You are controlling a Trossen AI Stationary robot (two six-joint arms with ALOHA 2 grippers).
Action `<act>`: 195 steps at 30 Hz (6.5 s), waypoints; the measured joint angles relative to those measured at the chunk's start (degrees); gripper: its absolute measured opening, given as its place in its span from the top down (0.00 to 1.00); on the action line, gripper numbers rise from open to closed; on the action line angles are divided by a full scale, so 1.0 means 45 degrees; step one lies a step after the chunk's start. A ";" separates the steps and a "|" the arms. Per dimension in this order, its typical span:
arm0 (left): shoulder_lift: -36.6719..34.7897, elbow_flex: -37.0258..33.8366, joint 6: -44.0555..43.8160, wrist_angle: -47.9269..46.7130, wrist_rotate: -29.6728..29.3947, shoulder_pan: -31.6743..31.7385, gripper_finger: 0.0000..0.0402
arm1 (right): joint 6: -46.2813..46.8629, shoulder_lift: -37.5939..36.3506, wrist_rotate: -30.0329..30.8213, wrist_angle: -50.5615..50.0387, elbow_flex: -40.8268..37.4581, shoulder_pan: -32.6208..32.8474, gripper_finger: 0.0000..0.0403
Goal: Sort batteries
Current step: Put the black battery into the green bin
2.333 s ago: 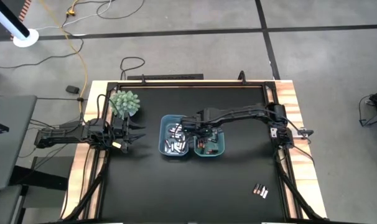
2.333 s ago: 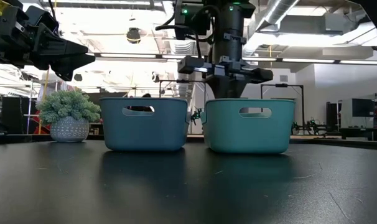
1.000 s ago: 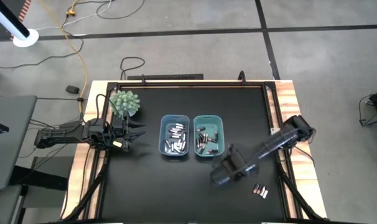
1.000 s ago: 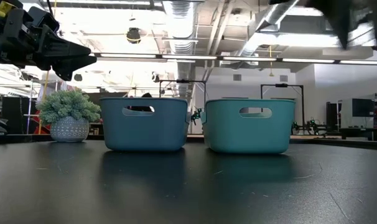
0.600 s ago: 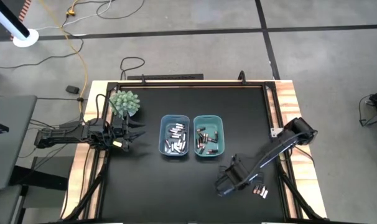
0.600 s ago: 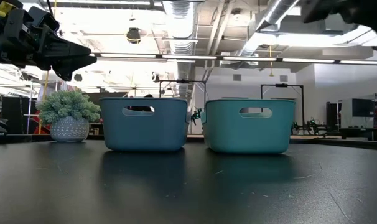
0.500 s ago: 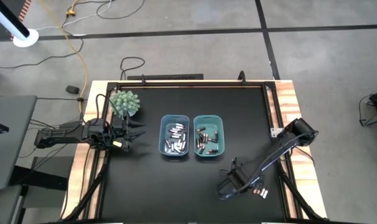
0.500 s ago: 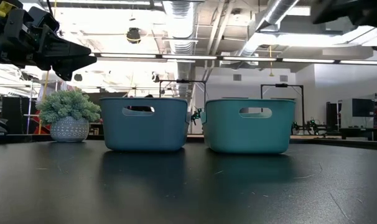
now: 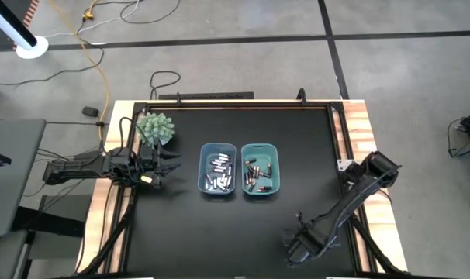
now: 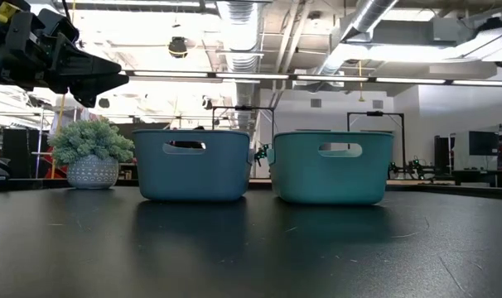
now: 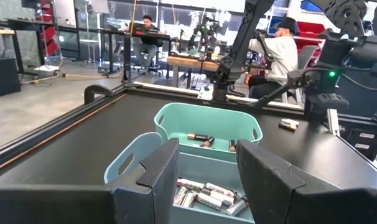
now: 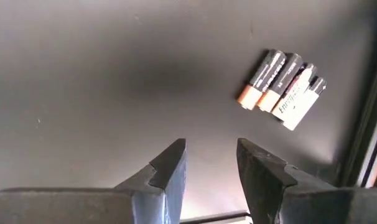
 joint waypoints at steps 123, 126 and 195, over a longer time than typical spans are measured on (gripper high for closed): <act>0.0005 0.0000 0.0002 0.0020 0.0001 -0.0003 0.61 | -1.2542 -0.1393 -0.2412 0.4425 -0.5902 0.0080 0.20; 0.0005 0.0000 0.0002 0.0018 0.0005 0.0000 0.61 | -1.2641 -0.1389 -0.2480 0.4415 -0.5906 0.0130 0.20; 0.0000 -0.0005 0.0002 0.0023 0.0005 0.0000 0.61 | -1.3091 -0.8454 1.0718 0.9228 -0.5440 -0.4465 0.42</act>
